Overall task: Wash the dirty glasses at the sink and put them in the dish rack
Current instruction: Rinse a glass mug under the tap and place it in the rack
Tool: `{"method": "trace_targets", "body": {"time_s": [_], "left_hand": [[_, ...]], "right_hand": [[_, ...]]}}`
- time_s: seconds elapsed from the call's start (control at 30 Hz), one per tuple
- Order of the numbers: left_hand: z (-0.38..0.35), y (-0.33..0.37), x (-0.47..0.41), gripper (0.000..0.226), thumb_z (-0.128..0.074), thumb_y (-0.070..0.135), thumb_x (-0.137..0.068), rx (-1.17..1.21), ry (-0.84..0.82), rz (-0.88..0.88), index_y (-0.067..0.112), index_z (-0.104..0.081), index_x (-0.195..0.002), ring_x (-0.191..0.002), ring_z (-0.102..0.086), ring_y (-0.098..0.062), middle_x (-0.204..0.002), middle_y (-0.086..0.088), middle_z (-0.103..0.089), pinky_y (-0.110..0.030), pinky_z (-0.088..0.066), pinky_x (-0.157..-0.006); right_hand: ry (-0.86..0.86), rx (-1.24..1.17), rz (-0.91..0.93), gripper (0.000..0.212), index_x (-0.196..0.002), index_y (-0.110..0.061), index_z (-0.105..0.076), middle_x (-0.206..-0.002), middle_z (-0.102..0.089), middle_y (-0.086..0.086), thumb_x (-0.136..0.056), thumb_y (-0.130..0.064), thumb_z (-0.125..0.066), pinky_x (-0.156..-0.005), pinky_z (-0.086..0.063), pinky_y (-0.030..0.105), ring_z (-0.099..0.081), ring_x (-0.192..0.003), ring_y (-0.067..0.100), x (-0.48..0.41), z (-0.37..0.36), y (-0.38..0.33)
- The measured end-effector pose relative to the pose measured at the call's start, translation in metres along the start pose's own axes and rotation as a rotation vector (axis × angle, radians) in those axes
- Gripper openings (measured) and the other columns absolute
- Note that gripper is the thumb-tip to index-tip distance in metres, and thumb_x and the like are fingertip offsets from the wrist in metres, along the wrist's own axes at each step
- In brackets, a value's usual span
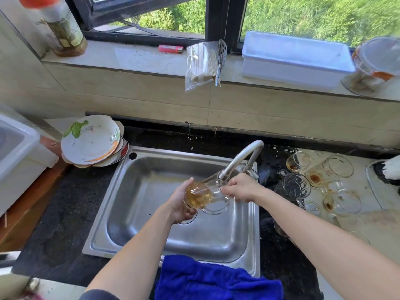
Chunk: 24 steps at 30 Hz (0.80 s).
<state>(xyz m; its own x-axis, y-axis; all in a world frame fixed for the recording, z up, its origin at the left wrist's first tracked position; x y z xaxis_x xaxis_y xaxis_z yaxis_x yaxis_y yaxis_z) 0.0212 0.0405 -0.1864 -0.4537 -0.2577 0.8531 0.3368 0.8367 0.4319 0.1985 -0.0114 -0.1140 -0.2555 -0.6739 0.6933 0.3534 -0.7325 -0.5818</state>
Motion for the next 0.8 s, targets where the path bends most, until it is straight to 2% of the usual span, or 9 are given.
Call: {"method": "trace_targets", "body": {"time_s": [0.07, 0.13, 0.17, 0.27, 0.4, 0.5, 0.63, 0.7, 0.8], "left_hand": [[-0.003, -0.003, -0.001, 0.057, -0.046, 0.07, -0.081, 0.011, -0.023, 0.024, 0.017, -0.064, -0.085, -0.051, -0.047, -0.018, -0.07, -0.008, -0.06, -0.019, -0.036, -0.046], [-0.011, -0.003, -0.002, 0.056, -0.047, 0.065, -0.084, 0.089, -0.056, -0.013, 0.013, -0.067, -0.095, -0.063, -0.055, -0.024, -0.078, -0.011, -0.062, -0.029, -0.045, -0.062], [-0.015, 0.0, -0.003, 0.056, -0.048, 0.061, -0.086, 0.144, -0.065, -0.052, 0.01, -0.066, -0.101, -0.065, -0.056, -0.025, -0.08, -0.013, -0.061, -0.031, -0.047, -0.063], [-0.02, 0.012, -0.005, 0.052, -0.05, 0.054, -0.088, 0.19, -0.048, -0.154, 0.009, -0.062, -0.11, -0.055, -0.048, -0.018, -0.081, -0.01, -0.058, -0.024, -0.039, -0.048], [-0.014, 0.033, -0.002, 0.036, -0.056, 0.05, -0.087, 0.026, 0.092, -0.201, 0.016, -0.058, -0.098, -0.042, -0.038, -0.013, -0.063, -0.003, -0.053, -0.018, -0.028, -0.04], [-0.005, 0.044, 0.002, 0.037, -0.063, 0.051, -0.08, -0.058, 0.147, -0.168, 0.019, -0.06, -0.096, -0.045, -0.043, -0.016, -0.07, -0.004, -0.057, -0.018, -0.032, -0.042], [-0.007, 0.035, 0.002, 0.041, -0.055, 0.045, -0.089, 0.032, -0.033, -0.094, 0.012, -0.065, -0.111, -0.065, -0.063, -0.022, -0.096, -0.011, -0.066, -0.03, -0.052, -0.06], [-0.007, 0.026, 0.001, 0.04, -0.056, 0.042, -0.09, 0.106, -0.044, -0.08, 0.009, -0.067, -0.111, -0.072, -0.064, -0.021, -0.093, -0.009, -0.069, -0.033, -0.053, -0.069], [-0.01, 0.016, 0.004, 0.039, -0.055, 0.049, -0.089, 0.115, -0.023, -0.005, 0.012, -0.065, -0.095, -0.068, -0.059, -0.021, -0.079, -0.007, -0.067, -0.026, -0.049, -0.054]], "right_hand": [[0.008, -0.084, 0.023, 0.022, -0.075, -0.013, -0.062, -0.069, -0.062, 0.005, -0.091, -0.027, -0.066, -0.045, -0.036, 0.023, -0.057, -0.056, 0.014, -0.001, -0.001, -0.005], [-0.015, -0.227, 0.005, 0.016, -0.08, -0.009, -0.06, -0.069, -0.06, 0.007, -0.094, -0.016, -0.062, -0.041, -0.035, 0.02, -0.061, -0.051, 0.013, 0.0, -0.007, -0.005], [-0.028, -0.275, -0.01, 0.013, -0.084, -0.006, -0.06, -0.068, -0.059, 0.007, -0.094, -0.012, -0.061, -0.039, -0.034, 0.019, -0.063, -0.05, 0.014, 0.001, -0.009, -0.003], [-0.071, -0.347, -0.056, 0.008, -0.094, -0.001, -0.063, -0.066, -0.065, 0.007, -0.093, -0.009, -0.062, -0.038, -0.035, 0.018, -0.065, -0.051, 0.016, 0.003, -0.018, 0.008], [-0.093, -0.477, -0.078, 0.009, -0.099, -0.003, -0.066, -0.074, -0.07, 0.008, -0.093, -0.009, -0.062, -0.037, -0.036, 0.016, -0.065, -0.054, 0.015, 0.003, -0.029, 0.012], [-0.102, -0.531, -0.106, 0.021, -0.111, -0.001, -0.064, -0.076, -0.067, 0.012, -0.093, -0.009, -0.059, -0.038, -0.032, 0.016, -0.057, -0.047, 0.011, 0.005, -0.035, 0.01], [-0.228, -0.479, -0.15, 0.017, -0.093, -0.004, -0.065, -0.063, -0.06, 0.003, -0.096, -0.018, -0.056, -0.038, -0.032, 0.014, -0.048, -0.043, 0.006, 0.013, -0.039, 0.003], [-0.28, -0.46, -0.189, 0.024, -0.087, -0.005, -0.063, -0.059, -0.056, -0.001, -0.099, -0.021, -0.05, -0.038, -0.031, 0.013, -0.046, -0.043, 0.005, 0.018, -0.039, 0.002], [-0.245, -0.382, -0.185, 0.03, -0.091, -0.005, -0.063, -0.062, -0.065, 0.001, -0.101, -0.027, -0.046, -0.04, -0.031, 0.015, -0.051, -0.045, 0.007, 0.017, -0.031, 0.0]]}}
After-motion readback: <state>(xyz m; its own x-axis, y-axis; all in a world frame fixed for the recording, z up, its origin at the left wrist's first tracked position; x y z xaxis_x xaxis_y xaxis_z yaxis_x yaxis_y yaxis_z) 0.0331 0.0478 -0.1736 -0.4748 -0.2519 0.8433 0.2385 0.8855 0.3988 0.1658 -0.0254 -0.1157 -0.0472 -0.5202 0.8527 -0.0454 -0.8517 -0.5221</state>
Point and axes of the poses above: each hand's wrist, its own x-axis away from the middle knuckle, its own z-axis out of the back of the hand, y = z × x, the point moved 8 cm from there along -x, towards the middle knuckle
